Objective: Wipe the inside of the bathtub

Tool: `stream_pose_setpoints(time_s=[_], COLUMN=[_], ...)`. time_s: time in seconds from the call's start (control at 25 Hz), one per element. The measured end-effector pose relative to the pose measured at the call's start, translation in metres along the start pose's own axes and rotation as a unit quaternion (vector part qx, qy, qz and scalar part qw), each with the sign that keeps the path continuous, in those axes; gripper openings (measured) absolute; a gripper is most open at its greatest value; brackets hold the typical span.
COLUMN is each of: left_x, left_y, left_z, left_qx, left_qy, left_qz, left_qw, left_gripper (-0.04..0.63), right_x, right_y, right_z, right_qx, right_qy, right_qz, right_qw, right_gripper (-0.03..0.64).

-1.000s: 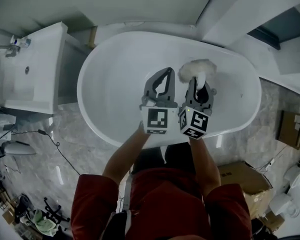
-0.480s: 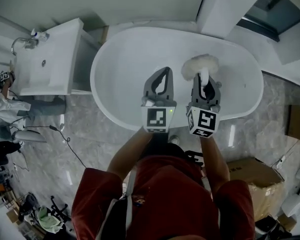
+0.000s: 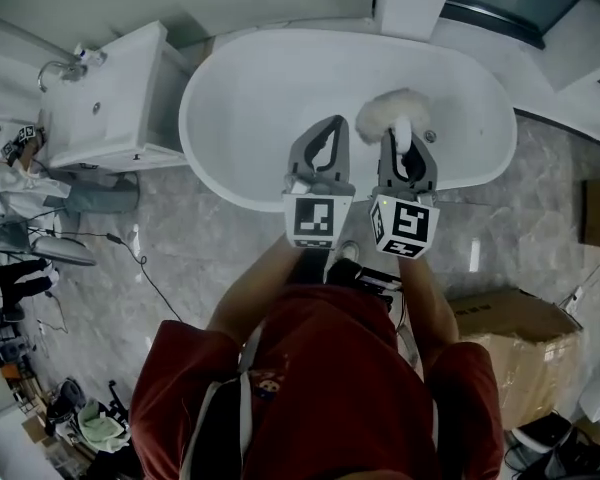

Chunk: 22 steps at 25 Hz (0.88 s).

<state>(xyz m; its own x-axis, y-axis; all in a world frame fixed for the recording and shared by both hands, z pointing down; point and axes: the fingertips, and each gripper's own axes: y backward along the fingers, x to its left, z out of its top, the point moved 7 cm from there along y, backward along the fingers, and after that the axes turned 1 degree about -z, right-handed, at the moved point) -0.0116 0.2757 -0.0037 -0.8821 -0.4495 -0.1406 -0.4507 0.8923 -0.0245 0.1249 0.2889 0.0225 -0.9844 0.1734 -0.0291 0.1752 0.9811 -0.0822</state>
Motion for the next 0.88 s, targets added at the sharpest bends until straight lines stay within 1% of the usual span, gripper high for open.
stream_pose_setpoints(time_s=[0.12,0.2,0.28,0.36,0.44,0.52,0.6,0.68,0.76,0.88], left_x=[-0.007,-0.007,-0.006,-0.004,0.001,0.006,0.014,0.022,0.028,0.036], left_y=[0.018,0.028,0.036,0.045,0.056,0.068,0.079,0.092,0.102,0.110], left_z=[0.019,0.033,0.045,0.052,0.055,0.055,0.055,0.052,0.047,0.041], left_qx=[-0.010,-0.025,-0.042,-0.047,-0.050,-0.060,-0.085,-0.105,-0.108,-0.102], left_qy=[-0.012,-0.014,-0.010,-0.006,-0.009,-0.023,-0.033,-0.043,-0.044,-0.036], left_qz=[-0.006,-0.010,-0.010,-0.014,-0.020,-0.029,-0.038,-0.043,-0.042,-0.038], left_qw=[0.9999,0.9995,0.9990,0.9988,0.9985,0.9975,0.9951,0.9927,0.9923,0.9934], left_gripper=[0.015,0.015,0.015,0.015,0.015,0.015,0.015,0.015,0.015,0.015], right_x=[0.001,0.003,0.004,0.010,0.022,0.036,0.048,0.059,0.069,0.078], right_y=[0.024,0.037,0.049,0.060,0.069,0.076,0.081,0.086,0.092,0.093], right_z=[0.010,0.022,0.037,0.049,0.057,0.063,0.069,0.072,0.070,0.066], right_qx=[-0.012,-0.023,-0.036,-0.044,-0.054,-0.069,-0.082,-0.091,-0.093,-0.098], right_qy=[-0.008,-0.006,0.002,0.010,0.026,0.048,0.067,0.074,0.074,0.079], right_qz=[-0.011,-0.021,-0.030,-0.034,-0.032,-0.029,-0.027,-0.025,-0.023,-0.015], right_qw=[1.000,0.999,0.999,0.998,0.998,0.996,0.994,0.993,0.993,0.992], right_gripper=[0.094,0.094,0.094,0.094,0.094,0.094,0.093,0.094,0.094,0.094])
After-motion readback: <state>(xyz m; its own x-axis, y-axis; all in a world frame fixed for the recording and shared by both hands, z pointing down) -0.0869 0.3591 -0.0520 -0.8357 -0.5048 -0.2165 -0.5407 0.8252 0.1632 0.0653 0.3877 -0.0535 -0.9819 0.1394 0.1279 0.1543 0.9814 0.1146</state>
